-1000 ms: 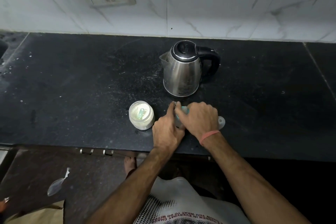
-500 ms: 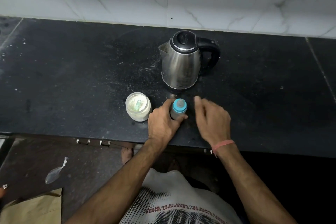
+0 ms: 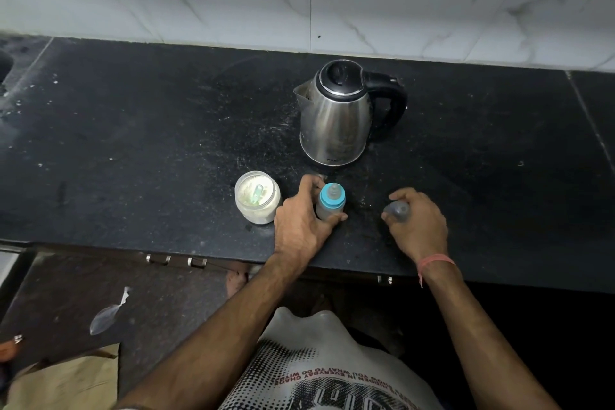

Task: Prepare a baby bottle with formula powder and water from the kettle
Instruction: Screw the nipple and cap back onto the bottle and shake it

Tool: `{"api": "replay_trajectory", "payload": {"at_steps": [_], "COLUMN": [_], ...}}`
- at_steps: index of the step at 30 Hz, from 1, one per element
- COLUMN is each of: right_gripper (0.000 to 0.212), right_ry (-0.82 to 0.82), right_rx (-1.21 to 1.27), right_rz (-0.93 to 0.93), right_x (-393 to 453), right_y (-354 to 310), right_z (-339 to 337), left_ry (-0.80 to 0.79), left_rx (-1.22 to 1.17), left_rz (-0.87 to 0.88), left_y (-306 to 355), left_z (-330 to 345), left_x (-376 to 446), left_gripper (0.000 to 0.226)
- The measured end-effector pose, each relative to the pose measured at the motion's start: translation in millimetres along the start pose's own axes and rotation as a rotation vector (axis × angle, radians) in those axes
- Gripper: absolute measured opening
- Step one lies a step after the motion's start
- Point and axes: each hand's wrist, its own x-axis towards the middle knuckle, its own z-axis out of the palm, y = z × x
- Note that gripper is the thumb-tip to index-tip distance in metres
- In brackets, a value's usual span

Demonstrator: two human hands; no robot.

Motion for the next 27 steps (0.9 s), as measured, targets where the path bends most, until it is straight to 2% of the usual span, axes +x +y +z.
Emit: {"api": "replay_trajectory", "payload": {"at_steps": [5, 8, 15, 21, 23, 27], "right_gripper": [0.026, 0.025, 0.039, 0.040, 0.041, 0.045], "right_ry": [0.042, 0.021, -0.019, 0.029, 0.029, 0.018], "right_rx": [0.665, 0.780, 0.630, 0.258, 0.184, 0.187], "right_rz": [0.031, -0.037, -0.261, -0.531, -0.571, -0.598], "right_x": [-8.0, -14.5, -32.7, -32.0, -33.3, -30.6], "right_y": [-34.1, -59.0, -82.5, -83.0, -81.4, -74.9], "right_z": [-12.2, -12.7, 2.5, 16.7, 20.9, 29.2], "left_ry": [0.004, -0.001, 0.014, 0.038, 0.041, 0.048], "left_rx": [-0.020, -0.023, -0.035, -0.038, -0.028, -0.040], "left_rz": [-0.001, 0.005, 0.034, 0.042, 0.042, 0.059], "left_y": [-0.9, -1.7, -0.5, -0.6, -3.5, -6.9], "left_z": [-0.4, -0.8, -1.7, 0.6, 2.9, 4.5], "left_x": [0.2, 0.6, -1.9, -2.4, -1.6, -0.1], "left_gripper": [0.074, 0.075, 0.066, 0.051, 0.055, 0.055]}}
